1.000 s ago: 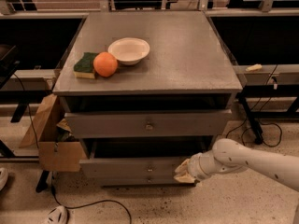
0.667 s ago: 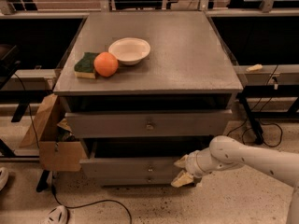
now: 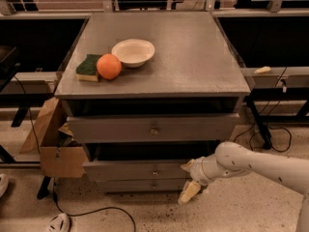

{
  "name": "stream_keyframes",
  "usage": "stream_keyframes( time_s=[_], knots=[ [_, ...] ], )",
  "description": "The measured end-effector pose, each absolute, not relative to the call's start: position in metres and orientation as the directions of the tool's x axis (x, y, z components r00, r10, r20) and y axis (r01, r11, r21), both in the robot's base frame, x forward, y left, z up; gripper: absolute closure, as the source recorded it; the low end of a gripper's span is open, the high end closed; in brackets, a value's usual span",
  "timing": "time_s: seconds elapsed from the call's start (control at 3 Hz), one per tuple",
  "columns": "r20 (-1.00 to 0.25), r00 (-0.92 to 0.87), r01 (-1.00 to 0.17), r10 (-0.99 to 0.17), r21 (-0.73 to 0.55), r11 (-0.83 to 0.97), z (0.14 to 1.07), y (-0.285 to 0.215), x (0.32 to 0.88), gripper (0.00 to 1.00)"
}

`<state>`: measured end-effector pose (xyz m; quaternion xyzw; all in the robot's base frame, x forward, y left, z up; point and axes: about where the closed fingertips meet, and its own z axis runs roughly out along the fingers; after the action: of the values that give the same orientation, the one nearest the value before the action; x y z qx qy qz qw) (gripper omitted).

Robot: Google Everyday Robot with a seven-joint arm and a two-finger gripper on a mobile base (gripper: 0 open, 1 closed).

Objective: Close middle drawer

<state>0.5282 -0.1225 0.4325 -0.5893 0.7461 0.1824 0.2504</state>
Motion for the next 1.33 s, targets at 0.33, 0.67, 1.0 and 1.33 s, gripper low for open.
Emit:
stream_keyframes(
  time_s=[0.33,0.67,1.0,1.33],
  knots=[
    [-0.594,-0.177,-0.971,-0.785,-0.022,0.236,0.432,-0.1191,0.5312,0.0],
    [-0.6,-0.176,-0.972,-0.781,-0.02,0.234,0.4316,-0.1177,0.5323,0.0],
    [-0.604,-0.172,-0.972,-0.778,-0.024,0.234,0.4322,-0.1172,0.5324,0.0],
    [-0.608,-0.166,-0.973,-0.777,-0.029,0.231,0.4326,-0.1151,0.5326,0.0]
  ],
)
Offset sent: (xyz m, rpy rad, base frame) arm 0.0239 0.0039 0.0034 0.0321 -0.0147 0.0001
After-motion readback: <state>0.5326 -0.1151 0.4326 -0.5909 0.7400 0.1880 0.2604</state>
